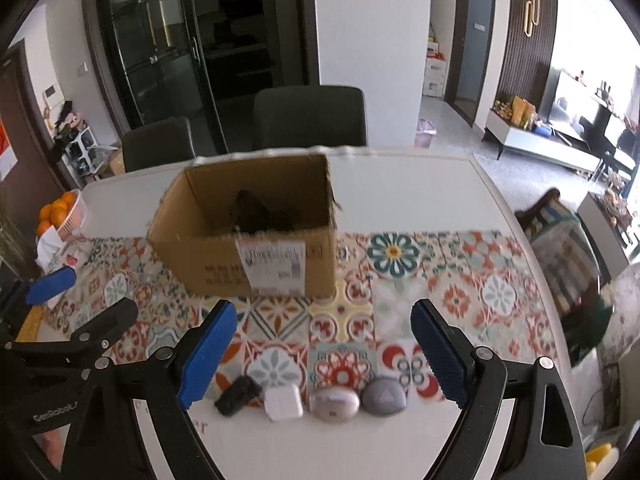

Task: Organize rigid objects
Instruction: 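Withdraw both tools from the box toward the remaining items, then close the left gripper on the black clip device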

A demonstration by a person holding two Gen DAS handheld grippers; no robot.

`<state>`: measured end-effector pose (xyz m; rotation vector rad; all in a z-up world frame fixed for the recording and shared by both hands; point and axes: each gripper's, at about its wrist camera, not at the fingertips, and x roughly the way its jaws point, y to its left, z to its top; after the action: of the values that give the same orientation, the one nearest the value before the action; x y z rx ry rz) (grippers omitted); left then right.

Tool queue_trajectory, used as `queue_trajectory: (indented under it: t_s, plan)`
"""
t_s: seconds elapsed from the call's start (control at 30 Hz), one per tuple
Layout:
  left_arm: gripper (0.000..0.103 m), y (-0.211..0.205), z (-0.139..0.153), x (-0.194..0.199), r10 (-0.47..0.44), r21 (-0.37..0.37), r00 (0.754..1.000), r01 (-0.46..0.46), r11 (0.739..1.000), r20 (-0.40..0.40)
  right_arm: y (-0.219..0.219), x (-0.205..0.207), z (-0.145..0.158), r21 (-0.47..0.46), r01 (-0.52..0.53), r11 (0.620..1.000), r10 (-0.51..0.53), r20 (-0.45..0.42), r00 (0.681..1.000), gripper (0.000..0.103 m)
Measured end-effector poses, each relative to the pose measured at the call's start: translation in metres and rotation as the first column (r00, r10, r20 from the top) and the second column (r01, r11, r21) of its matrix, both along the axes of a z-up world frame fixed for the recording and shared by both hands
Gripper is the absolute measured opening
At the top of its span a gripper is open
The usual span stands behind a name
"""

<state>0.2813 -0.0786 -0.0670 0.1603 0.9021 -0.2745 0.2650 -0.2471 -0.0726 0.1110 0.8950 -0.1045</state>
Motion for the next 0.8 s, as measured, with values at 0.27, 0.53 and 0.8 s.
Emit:
queue_trajectory:
  t_s: [0.27,0.53,0.8]
  plan:
    - [0.094,-0.004,-0.033,-0.024,-0.056,0.019,0.997,0.057,0.998,-0.051,0.000,-0.028,-0.040,0.028,0.025,0.999,-0.022,-0.079,0.997,0.089]
    - [0.094,-0.003,-0.065,-0.034,-0.102,0.013,0.988,0.104,0.994,-0.119,0.002,-0.046,-0.071,0.042,0.062,0.997,-0.056,-0.142,0.988,0.089]
    - [0.089,-0.007,-0.103,-0.029,-0.165,0.004,0.966,0.169,0.986,-0.198,0.006,-0.055,-0.105,0.054,0.102,0.993,-0.088,-0.216,0.972,0.089]
